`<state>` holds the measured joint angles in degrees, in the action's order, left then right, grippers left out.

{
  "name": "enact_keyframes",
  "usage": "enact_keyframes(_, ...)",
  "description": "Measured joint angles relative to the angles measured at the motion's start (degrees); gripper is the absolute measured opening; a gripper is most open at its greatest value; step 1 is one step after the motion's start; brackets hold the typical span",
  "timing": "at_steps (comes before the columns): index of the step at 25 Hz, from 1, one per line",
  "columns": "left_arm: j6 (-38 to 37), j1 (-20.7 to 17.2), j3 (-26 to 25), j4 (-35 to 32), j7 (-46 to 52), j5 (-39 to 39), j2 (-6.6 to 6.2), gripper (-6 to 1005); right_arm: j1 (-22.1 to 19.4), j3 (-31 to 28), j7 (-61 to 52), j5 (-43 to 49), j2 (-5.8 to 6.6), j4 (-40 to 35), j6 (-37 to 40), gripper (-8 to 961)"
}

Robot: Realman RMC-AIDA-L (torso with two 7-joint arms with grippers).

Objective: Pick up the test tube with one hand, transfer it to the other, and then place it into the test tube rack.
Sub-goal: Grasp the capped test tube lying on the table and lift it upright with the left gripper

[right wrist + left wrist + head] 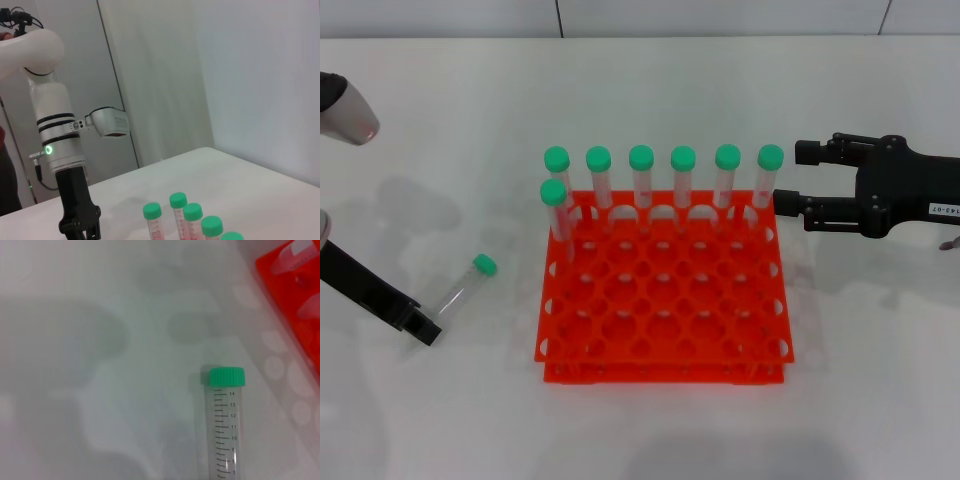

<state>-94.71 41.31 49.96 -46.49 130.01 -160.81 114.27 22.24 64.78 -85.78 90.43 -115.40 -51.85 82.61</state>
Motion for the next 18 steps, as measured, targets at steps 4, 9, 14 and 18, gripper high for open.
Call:
enact_keyframes(4, 0.1, 0.0, -0.2, -0.2, -0.1, 0.4, -0.06, 200, 0.0, 0.0, 0.0, 0.0, 0.0, 0.0, 0.0, 771)
enact_keyframes(9, 0.1, -0.2, -0.3, -0.7, -0.2, 1.6, -0.28, 203, 0.0, 0.0, 0.0, 0.0, 0.06, 0.0, -0.1, 770)
enact_keyframes(14, 0.1, -0.6, -2.7, -1.4, -0.7, 3.4, -0.79, 205, 0.0, 0.0, 0.0, 0.0, 0.09, 0.1, -0.1, 770)
enact_keyframes(18, 0.1, -0.9, -8.3, -2.4, -2.5, 3.6, -0.9, 207, -0.1, 0.0, 0.0, 0.0, 0.09, 0.1, -0.2, 770)
